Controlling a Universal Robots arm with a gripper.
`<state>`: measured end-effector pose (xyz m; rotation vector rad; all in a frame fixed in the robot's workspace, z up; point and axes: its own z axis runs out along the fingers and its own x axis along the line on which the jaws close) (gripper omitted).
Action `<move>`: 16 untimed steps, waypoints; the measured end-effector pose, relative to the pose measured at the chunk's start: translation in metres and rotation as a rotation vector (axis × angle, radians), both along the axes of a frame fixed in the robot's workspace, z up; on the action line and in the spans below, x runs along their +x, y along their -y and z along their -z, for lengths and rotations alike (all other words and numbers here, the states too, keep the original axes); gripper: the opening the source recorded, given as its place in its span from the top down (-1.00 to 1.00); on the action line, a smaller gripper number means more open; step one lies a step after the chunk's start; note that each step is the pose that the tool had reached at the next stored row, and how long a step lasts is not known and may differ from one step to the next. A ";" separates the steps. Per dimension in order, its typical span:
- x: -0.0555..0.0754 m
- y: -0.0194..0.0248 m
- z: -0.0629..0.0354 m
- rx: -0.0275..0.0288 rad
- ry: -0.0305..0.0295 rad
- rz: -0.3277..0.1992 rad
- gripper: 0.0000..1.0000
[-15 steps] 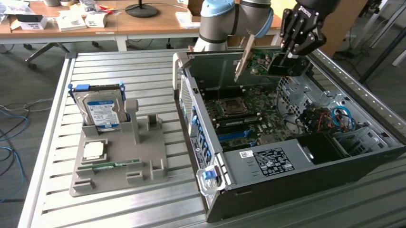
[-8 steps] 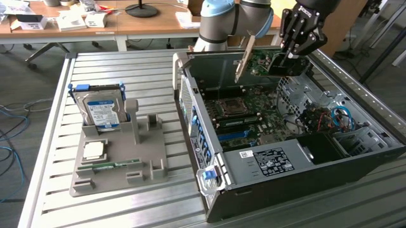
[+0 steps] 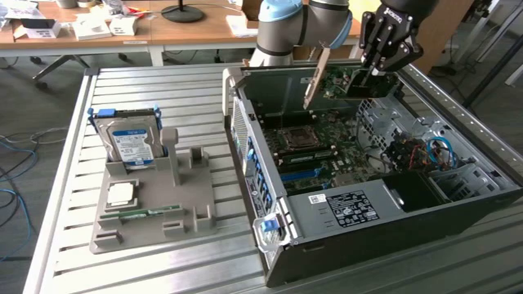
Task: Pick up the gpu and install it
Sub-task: 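Insert the gpu into the slot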
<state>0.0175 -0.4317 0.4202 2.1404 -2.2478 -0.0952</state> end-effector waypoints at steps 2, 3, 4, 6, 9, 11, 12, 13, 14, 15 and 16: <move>0.000 0.0000 0.0001 0.0001 0.0039 -0.009 0.48; -0.001 0.0000 0.0002 0.0001 0.0054 -0.013 0.48; -0.001 0.0000 0.0001 0.0002 0.0059 -0.016 0.48; -0.001 0.0000 0.0002 0.0001 0.0072 -0.020 0.48; -0.002 0.0000 0.0004 0.0007 0.0151 -0.029 0.48; -0.003 0.0000 0.0006 0.0013 0.0202 -0.034 0.48; -0.004 0.0000 0.0007 0.0020 0.0224 -0.036 0.48; -0.005 0.0000 0.0008 0.0027 0.0247 -0.038 0.48; -0.005 0.0000 0.0008 0.0032 0.0269 -0.040 0.48; -0.006 0.0000 0.0008 0.0037 0.0293 -0.042 0.48; -0.007 0.0000 0.0008 0.0043 0.0318 -0.043 0.48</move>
